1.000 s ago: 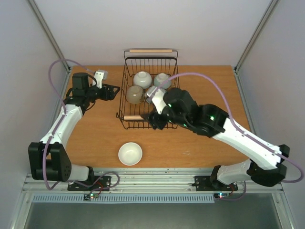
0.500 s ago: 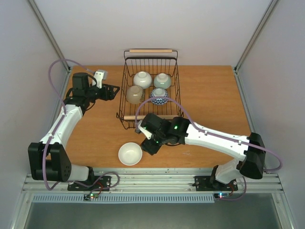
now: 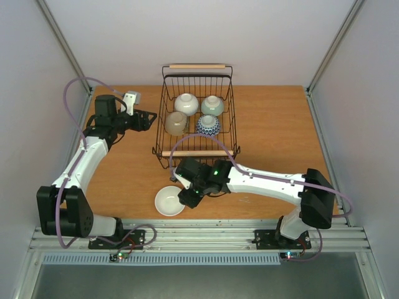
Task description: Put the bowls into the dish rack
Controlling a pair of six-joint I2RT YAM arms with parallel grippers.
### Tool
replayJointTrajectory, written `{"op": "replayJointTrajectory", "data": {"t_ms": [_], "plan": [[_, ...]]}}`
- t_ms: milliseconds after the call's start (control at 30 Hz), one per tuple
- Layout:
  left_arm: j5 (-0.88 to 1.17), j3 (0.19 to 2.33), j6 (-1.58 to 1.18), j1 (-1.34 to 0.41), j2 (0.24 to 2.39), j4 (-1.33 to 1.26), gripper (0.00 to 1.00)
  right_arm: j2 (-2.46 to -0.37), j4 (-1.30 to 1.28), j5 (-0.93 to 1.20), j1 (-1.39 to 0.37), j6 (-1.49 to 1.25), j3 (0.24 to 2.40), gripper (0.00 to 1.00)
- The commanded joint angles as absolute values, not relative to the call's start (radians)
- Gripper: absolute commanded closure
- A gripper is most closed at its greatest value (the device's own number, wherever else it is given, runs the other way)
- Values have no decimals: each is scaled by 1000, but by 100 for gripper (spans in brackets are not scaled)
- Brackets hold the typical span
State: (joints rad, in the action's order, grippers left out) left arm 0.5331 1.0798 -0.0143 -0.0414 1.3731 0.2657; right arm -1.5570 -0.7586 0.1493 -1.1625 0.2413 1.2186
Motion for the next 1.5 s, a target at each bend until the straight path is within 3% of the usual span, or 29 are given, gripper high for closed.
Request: {"op": "replayJointTrajectory", "data": {"t_ms": [0, 500, 1067, 1200, 1367, 1467], "plan": [[531, 1089, -3, -44, 1347, 246, 24, -1614, -684, 122, -1170, 198, 1197, 52], [537, 1089, -2, -44, 1353, 246, 24, -1708, -617, 83, -1170, 143, 1164, 66], [543, 1088, -2, -44, 1350, 244, 24, -1756, -625, 20, -1197, 105, 1168, 71], [544, 1088, -2, -44, 1348, 243, 24, -1776, -625, 12, -1211, 97, 1184, 78], [545, 1087, -2, -43, 1346, 244, 24, -1777, -636, -24, -1215, 87, 1190, 97], [545, 1086, -2, -43, 1345, 243, 24, -1769, -644, -44, -1218, 85, 1190, 99]]}}
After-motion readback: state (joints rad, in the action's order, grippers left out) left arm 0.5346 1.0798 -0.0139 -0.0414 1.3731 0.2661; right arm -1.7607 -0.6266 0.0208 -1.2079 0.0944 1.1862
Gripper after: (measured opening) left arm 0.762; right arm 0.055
